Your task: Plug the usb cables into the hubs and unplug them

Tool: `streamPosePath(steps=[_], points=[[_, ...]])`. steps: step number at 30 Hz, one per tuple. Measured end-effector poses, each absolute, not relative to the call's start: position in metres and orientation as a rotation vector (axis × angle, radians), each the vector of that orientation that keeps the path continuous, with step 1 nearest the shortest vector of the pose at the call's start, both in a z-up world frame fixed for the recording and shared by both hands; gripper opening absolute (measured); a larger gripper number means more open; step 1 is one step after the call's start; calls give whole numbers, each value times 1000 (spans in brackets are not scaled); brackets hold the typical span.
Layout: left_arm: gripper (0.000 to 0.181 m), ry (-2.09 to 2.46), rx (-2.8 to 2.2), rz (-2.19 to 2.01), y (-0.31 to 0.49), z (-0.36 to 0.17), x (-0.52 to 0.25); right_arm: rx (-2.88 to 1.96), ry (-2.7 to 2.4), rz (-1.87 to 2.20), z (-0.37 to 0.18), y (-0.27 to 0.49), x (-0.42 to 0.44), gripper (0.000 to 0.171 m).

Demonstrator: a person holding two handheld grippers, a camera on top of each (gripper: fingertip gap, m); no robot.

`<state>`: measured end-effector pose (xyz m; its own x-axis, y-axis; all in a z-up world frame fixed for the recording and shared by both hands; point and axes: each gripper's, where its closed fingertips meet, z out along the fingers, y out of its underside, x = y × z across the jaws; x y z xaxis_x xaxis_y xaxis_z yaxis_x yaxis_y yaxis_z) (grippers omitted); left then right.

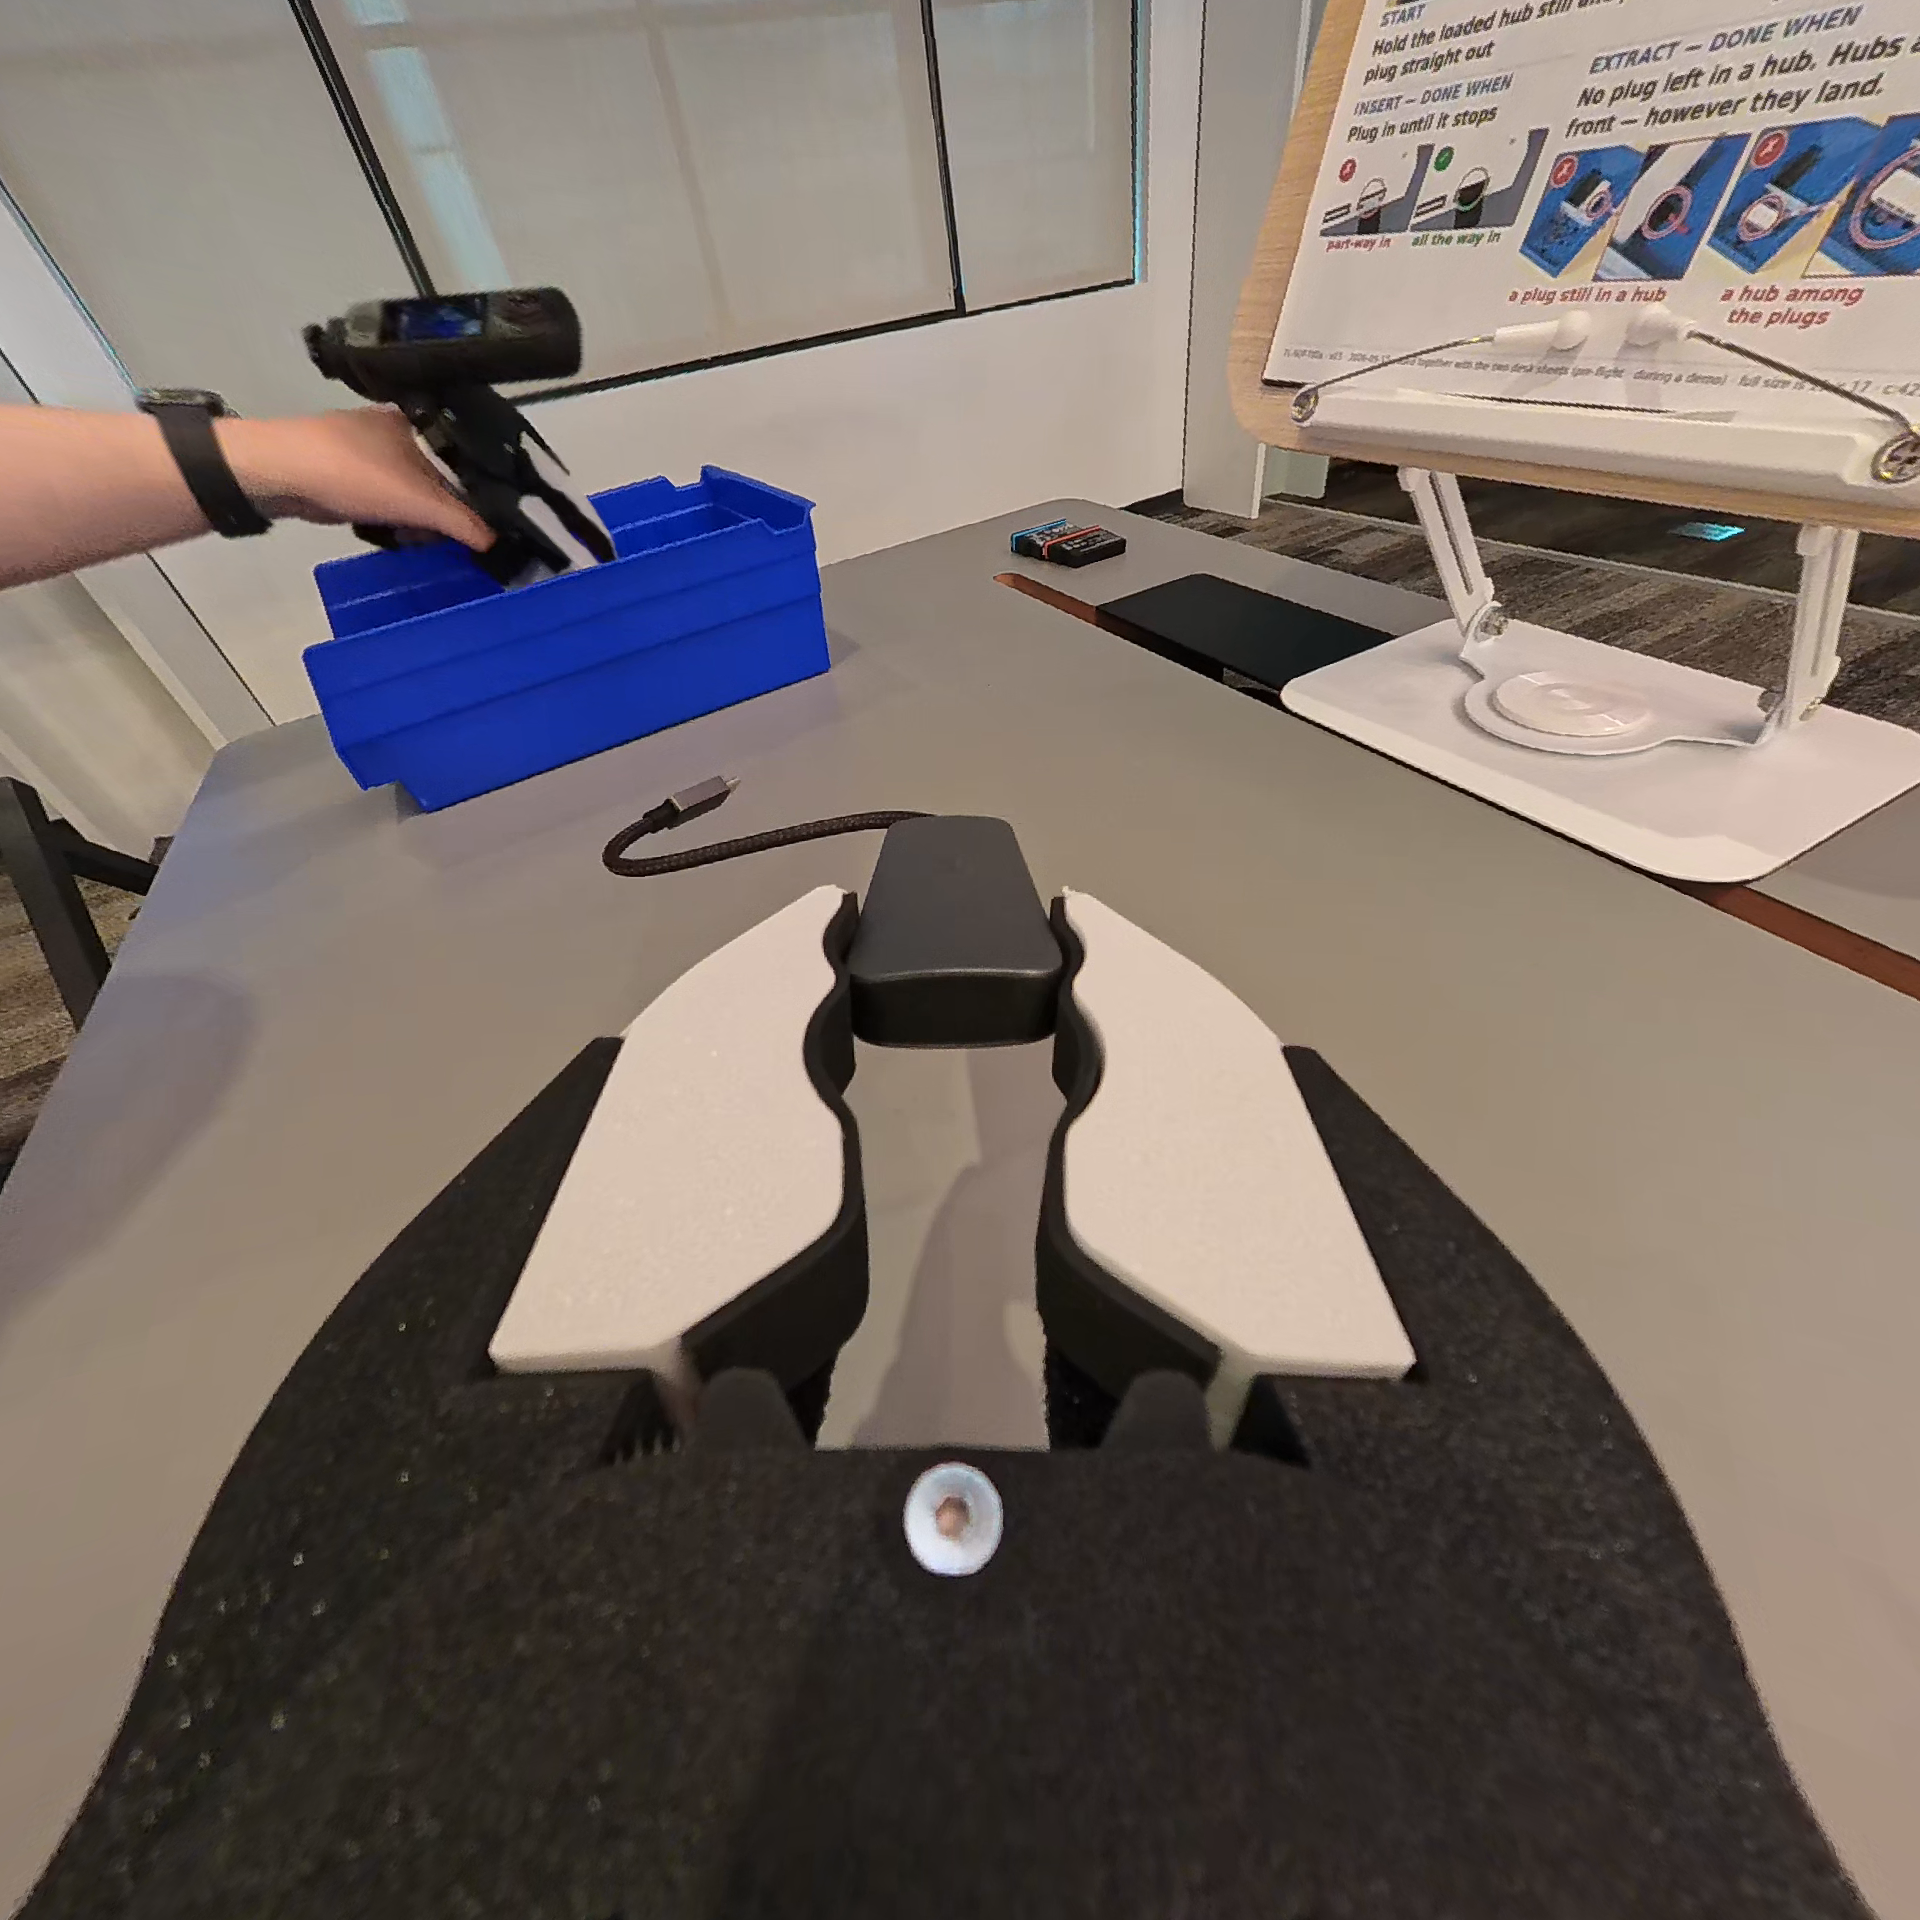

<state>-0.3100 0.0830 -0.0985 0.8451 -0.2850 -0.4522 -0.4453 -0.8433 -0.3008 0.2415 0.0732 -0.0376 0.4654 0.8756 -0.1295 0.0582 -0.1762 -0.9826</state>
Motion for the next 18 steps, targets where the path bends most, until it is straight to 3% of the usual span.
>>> streamPosePath(steps=[10, 13, 15, 18], points=[[44, 533, -2701, 874, 93, -135, -329, -1573, -820, 903, -33, 72, 248, 34], [33, 566, -2679, 930, 96, -137, -334, -1578, -818, 907, -34, 72, 249, 34], [15, 606, -2659, 913, 99, -140, -333, -1586, -820, 898, -36, 73, 251, 34], [13, 644, -2617, 925, 99, -138, -335, -1588, -817, 895, -36, 73, 253, 34]])
